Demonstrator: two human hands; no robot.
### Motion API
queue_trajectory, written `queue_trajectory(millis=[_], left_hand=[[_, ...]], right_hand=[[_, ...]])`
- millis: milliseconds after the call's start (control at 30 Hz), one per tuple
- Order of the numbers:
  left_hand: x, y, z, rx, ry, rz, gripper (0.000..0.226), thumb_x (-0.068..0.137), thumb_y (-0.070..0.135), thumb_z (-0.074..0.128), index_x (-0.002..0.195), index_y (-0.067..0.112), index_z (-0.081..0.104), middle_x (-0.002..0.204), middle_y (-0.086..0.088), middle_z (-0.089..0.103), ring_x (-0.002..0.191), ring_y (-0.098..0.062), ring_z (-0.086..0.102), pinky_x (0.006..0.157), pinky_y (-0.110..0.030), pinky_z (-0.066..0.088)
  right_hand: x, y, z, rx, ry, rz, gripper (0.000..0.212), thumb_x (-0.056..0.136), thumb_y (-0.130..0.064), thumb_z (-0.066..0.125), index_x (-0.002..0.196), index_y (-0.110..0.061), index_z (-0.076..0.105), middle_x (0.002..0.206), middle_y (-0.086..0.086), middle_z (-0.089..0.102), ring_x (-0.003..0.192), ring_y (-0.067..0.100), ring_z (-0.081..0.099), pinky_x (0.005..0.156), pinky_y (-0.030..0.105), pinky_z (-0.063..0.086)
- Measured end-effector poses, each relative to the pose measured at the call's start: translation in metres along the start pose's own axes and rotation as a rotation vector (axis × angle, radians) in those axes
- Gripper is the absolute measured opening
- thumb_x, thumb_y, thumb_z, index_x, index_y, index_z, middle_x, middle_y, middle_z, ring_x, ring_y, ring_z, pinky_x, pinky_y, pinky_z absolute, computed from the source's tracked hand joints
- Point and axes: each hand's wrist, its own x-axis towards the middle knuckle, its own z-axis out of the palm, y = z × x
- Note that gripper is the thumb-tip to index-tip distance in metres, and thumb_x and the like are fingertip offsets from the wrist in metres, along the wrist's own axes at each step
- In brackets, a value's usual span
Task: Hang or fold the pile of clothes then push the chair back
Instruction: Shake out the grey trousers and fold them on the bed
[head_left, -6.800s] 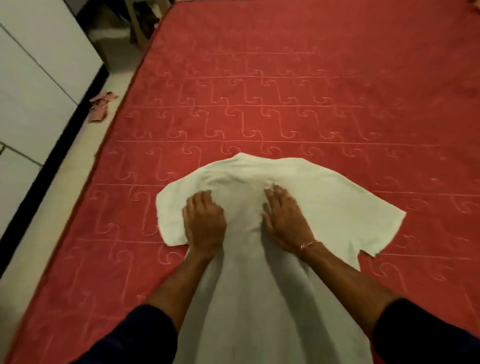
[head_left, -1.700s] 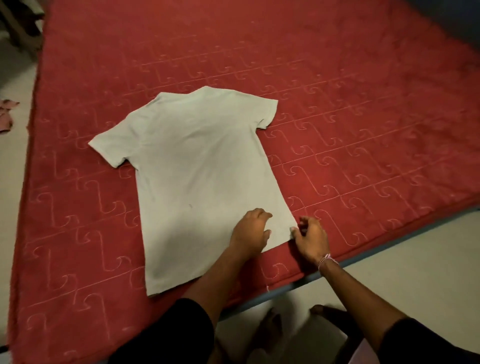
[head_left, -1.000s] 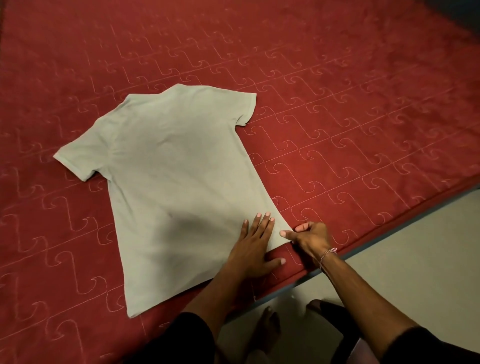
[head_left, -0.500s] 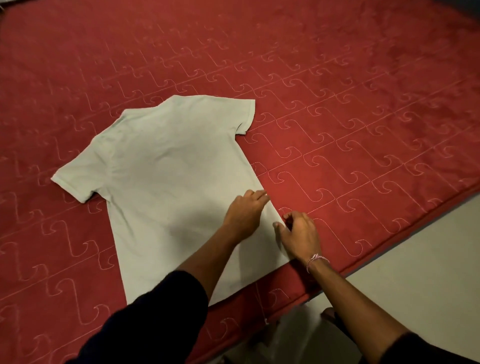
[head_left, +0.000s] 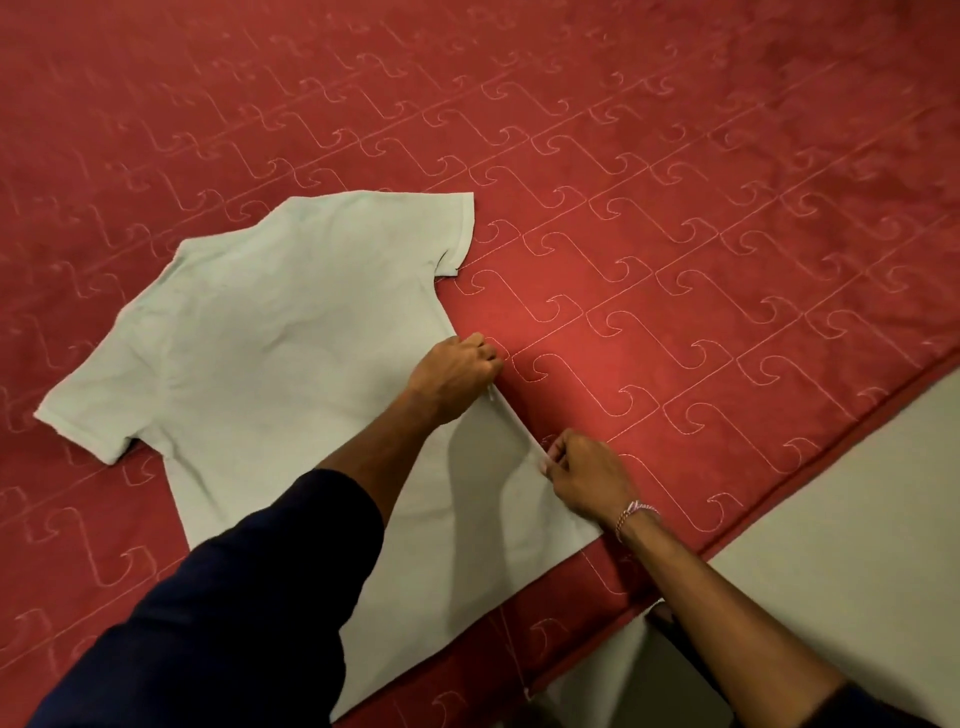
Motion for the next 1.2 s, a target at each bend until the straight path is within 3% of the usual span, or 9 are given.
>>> queue_trajectory(millis=[167,333,400,500,633,767,867,1033,1200], left_hand=[[0.005,-0.017,-0.004,0.062,-0.018,0.074,0.019,0.097,0.014,0.054,0.111,0.02,0.063,0.11,0.004,0.064,0.102,-0.018,0.051,0.075,-0.03,0.045],[0.008,-0.023,-0.008,0.051,-0.041,0.103,0.022,0.095,0.009,0.052,0.115,0.017,0.055,0.11,-0.001,0.067,0.102,-0.024,0.055,0.069,-0.036,0.047],[0.008,-0.026,-0.013,0.074,-0.068,0.117,0.024,0.097,0.008,0.05,0.118,0.016,0.055,0.113,-0.003,0.066,0.106,-0.025,0.054,0.074,-0.039,0.051],[0.0,-0.042,-0.018,0.167,-0.109,0.112,0.023,0.1,0.016,0.051,0.122,0.016,0.059,0.116,-0.004,0.064,0.111,-0.024,0.053,0.083,-0.038,0.052],[-0.032,-0.067,-0.023,0.261,-0.052,0.059,0.022,0.099,0.014,0.052,0.12,0.013,0.059,0.114,-0.007,0.062,0.108,-0.024,0.056,0.081,-0.037,0.052],[-0.074,-0.079,-0.022,0.323,-0.045,0.044,0.024,0.096,0.009,0.049,0.117,0.009,0.06,0.118,-0.012,0.06,0.11,-0.028,0.056,0.08,-0.038,0.051],[-0.107,-0.085,-0.011,0.313,-0.061,-0.037,0.024,0.091,0.007,0.049,0.11,0.008,0.064,0.116,-0.011,0.06,0.106,-0.029,0.058,0.074,-0.037,0.049],[-0.147,-0.085,0.011,0.3,-0.133,-0.147,0.015,0.069,0.011,0.077,0.081,0.012,0.069,0.088,-0.006,0.06,0.074,-0.024,0.059,0.051,-0.029,0.031],[-0.175,-0.08,0.027,0.222,-0.087,-0.263,0.024,0.067,0.012,0.079,0.087,0.011,0.065,0.09,-0.005,0.059,0.072,-0.023,0.059,0.047,-0.029,0.033]], right_hand=[[-0.007,0.004,0.003,0.074,0.017,0.033,0.018,0.084,-0.033,0.079,0.085,-0.031,0.061,0.073,-0.014,0.068,0.069,0.001,0.062,0.064,0.029,0.051],[-0.018,0.001,0.01,-0.039,0.172,0.053,0.021,0.082,-0.045,0.078,0.078,-0.03,0.064,0.063,-0.017,0.065,0.063,0.004,0.061,0.066,0.028,0.052],[-0.03,-0.002,0.014,-0.041,0.234,-0.014,0.014,0.087,-0.041,0.074,0.085,-0.029,0.065,0.065,-0.014,0.066,0.062,0.007,0.063,0.065,0.031,0.056],[-0.054,-0.009,0.025,-0.208,0.372,-0.206,0.014,0.094,-0.032,0.065,0.107,-0.027,0.065,0.087,-0.006,0.063,0.068,0.02,0.064,0.06,0.038,0.057],[-0.082,-0.03,0.04,-0.407,0.541,-0.43,0.018,0.092,-0.03,0.058,0.103,-0.015,0.063,0.08,-0.001,0.05,0.051,0.018,0.053,0.034,0.031,0.044],[-0.096,-0.05,0.066,-0.552,0.465,-0.501,0.037,0.072,-0.019,0.086,0.1,-0.02,0.061,0.077,-0.001,0.048,0.047,0.018,0.051,0.036,0.023,0.019],[-0.101,-0.067,0.089,-0.596,0.384,-0.529,0.046,0.063,-0.007,0.085,0.093,-0.019,0.053,0.074,0.0,0.047,0.043,0.02,0.049,0.041,0.025,0.005],[-0.107,-0.08,0.119,-0.651,0.286,-0.574,0.036,0.074,-0.012,0.08,0.095,-0.02,0.053,0.076,-0.001,0.047,0.041,0.02,0.046,0.034,0.032,0.026],[-0.11,-0.077,0.135,-0.646,0.161,-0.561,0.028,0.088,-0.017,0.072,0.106,-0.022,0.051,0.087,-0.004,0.05,0.049,0.019,0.054,0.039,0.036,0.039]])
